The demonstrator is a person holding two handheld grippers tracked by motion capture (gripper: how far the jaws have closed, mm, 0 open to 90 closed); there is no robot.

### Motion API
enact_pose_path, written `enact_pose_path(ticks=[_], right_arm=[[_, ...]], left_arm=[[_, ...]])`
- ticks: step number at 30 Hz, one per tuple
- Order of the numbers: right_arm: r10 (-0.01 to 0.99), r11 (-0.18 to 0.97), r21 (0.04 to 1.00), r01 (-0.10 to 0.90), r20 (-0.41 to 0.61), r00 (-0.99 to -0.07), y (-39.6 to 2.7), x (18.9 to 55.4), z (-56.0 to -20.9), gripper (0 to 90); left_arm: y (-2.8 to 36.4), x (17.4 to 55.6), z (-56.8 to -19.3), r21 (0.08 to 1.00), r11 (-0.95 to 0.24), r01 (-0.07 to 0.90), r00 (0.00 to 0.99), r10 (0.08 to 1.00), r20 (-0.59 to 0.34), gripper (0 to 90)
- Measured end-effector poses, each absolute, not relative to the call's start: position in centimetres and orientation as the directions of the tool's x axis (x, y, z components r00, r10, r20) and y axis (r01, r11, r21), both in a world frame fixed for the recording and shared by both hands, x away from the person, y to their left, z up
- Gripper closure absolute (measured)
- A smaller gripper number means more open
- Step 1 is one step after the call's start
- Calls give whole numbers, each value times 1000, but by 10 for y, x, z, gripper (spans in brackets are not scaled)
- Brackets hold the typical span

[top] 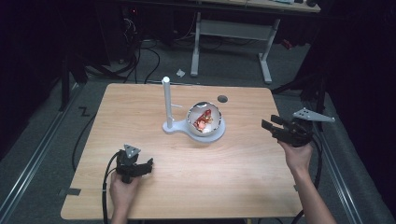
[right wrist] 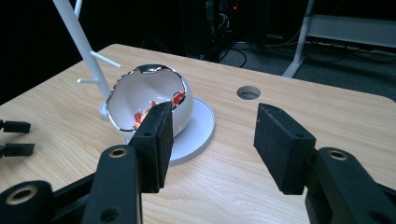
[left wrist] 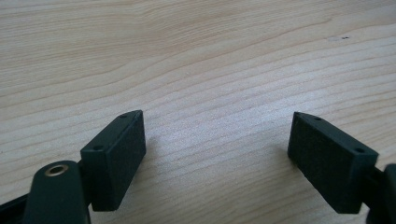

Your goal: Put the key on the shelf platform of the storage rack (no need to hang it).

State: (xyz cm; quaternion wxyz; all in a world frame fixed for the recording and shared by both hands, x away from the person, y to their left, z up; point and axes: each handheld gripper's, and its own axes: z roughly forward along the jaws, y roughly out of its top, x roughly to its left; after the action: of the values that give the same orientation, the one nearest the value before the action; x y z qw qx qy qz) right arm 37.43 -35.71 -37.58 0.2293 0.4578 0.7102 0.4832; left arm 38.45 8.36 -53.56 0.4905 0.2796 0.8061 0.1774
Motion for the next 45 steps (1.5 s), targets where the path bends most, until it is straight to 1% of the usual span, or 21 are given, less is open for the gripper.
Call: enact_pose_path(ticks=[3, 8, 20, 36, 45], right_arm=[[873, 117, 898, 425, 111, -475, -361, 368, -377, 477], [884, 79, 900, 430, 137, -448, -372, 357, -384, 477], [893, 54, 898, 437, 153, -423, -386, 338, -395, 478], [889, 57, 899, 434, 152, -433, -380, 321, -415, 476], [880, 61, 894, 443, 161, -446, -369, 318, -429, 475]], left_arm=[[84, 385, -536, 560, 781, 276, -363, 624, -692, 196], [84, 384, -536, 560, 781, 277, -362, 625, -691, 196], [83, 384, -536, 561, 780, 277, -362, 625, -691, 196], [83, 384, -536, 560, 781, 276, -364, 624, -691, 196], [83, 384, -536, 562, 780, 276, -362, 626, -691, 195]])
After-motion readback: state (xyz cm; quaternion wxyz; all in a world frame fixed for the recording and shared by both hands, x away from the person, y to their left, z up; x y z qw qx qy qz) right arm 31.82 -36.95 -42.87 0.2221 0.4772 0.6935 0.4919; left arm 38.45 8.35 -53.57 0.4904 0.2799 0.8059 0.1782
